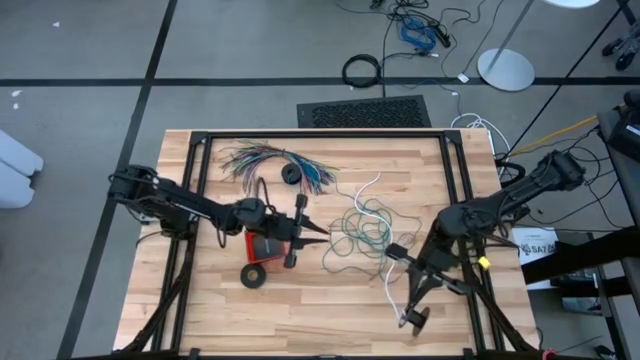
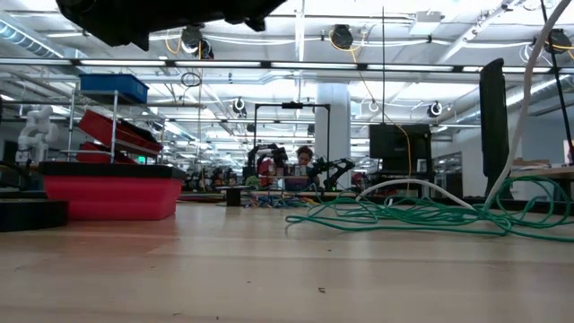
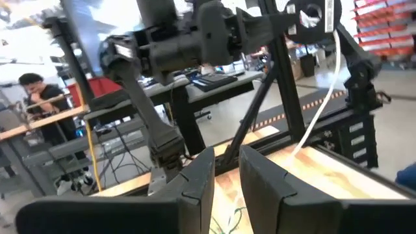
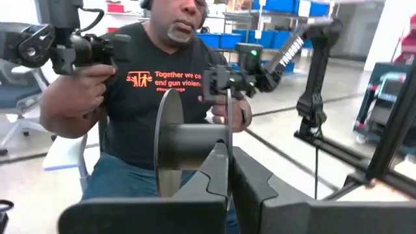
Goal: Coil cords
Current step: Coil the white wire onto the spool
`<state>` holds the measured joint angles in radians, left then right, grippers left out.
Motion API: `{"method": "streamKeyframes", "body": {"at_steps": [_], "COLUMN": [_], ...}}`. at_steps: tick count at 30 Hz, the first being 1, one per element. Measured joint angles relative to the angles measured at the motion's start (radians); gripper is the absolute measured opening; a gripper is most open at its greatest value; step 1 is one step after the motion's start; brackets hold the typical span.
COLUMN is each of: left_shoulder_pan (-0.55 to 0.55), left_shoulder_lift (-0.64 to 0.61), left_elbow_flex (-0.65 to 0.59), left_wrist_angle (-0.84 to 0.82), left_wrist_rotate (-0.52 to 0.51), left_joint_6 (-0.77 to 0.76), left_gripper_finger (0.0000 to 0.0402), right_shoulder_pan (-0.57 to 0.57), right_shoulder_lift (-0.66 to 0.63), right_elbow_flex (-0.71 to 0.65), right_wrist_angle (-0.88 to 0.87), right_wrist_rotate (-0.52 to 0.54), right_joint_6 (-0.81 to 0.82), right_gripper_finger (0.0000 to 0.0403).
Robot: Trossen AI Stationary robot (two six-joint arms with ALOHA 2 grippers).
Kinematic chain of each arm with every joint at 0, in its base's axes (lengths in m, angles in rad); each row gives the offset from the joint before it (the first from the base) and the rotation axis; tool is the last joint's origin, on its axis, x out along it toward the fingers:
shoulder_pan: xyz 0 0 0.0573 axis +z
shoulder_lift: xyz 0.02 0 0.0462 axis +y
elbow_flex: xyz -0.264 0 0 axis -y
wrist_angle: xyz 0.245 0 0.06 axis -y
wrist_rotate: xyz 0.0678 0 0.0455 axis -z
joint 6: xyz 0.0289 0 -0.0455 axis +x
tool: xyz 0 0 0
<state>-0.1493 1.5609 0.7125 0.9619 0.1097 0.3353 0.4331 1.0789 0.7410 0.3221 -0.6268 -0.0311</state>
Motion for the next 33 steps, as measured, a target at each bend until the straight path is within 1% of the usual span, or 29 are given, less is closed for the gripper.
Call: {"method": "streamKeyframes", "body": {"at_steps": [5, 10, 13, 15, 17, 20, 24, 28, 31, 33], "left_shoulder_pan": [-0.028, -0.057, -0.063, -0.063, -0.061, -0.054, -0.056, -0.055, -0.047, -0.047], "left_shoulder_lift": [0.097, 0.106, 0.106, 0.106, 0.106, 0.106, 0.106, 0.120, 0.164, 0.195], "left_elbow_flex": [0.085, 0.158, 0.211, 0.259, 0.302, 0.347, 0.363, 0.371, 0.387, 0.401], "left_wrist_angle": [-0.015, -0.086, -0.167, -0.236, -0.287, -0.304, -0.335, -0.376, -0.384, -0.388], "left_wrist_rotate": [-0.011, -0.094, -0.137, -0.148, -0.149, -0.149, -0.159, -0.153, -0.082, -0.069], "left_joint_6": [0.149, 0.293, 0.319, 0.260, 0.130, -0.039, -0.152, -0.246, -0.309, -0.330], "left_gripper_finger": [0.0080, 0.0080, 0.0080, 0.0080, 0.0080, 0.0080, 0.0080, 0.0080, 0.0080, 0.0080], "right_shoulder_pan": [-0.013, -0.014, -0.018, -0.024, -0.027, -0.027, -0.040, -0.061, -0.083, -0.100], "right_shoulder_lift": [0.047, 0.075, 0.082, 0.082, 0.081, 0.082, 0.082, 0.082, 0.082, 0.082], "right_elbow_flex": [0.000, 0.000, 0.000, 0.000, 0.000, 0.000, 0.000, 0.000, 0.000, 0.000], "right_wrist_angle": [0.009, 0.011, 0.017, 0.013, -0.010, -0.071, -0.166, -0.257, -0.299, -0.316], "right_wrist_rotate": [-0.005, -0.007, -0.001, 0.009, 0.023, 0.023, 0.023, 0.080, 0.119, 0.141], "right_joint_6": [0.115, 0.225, 0.278, 0.307, 0.323, 0.326, 0.334, 0.344, 0.308, 0.278], "right_gripper_finger": [0.0000, 0.0000, 0.0000, 0.0000, 0.0000, 0.0000, 0.0000, 0.0000, 0.0000, 0.0000]}}
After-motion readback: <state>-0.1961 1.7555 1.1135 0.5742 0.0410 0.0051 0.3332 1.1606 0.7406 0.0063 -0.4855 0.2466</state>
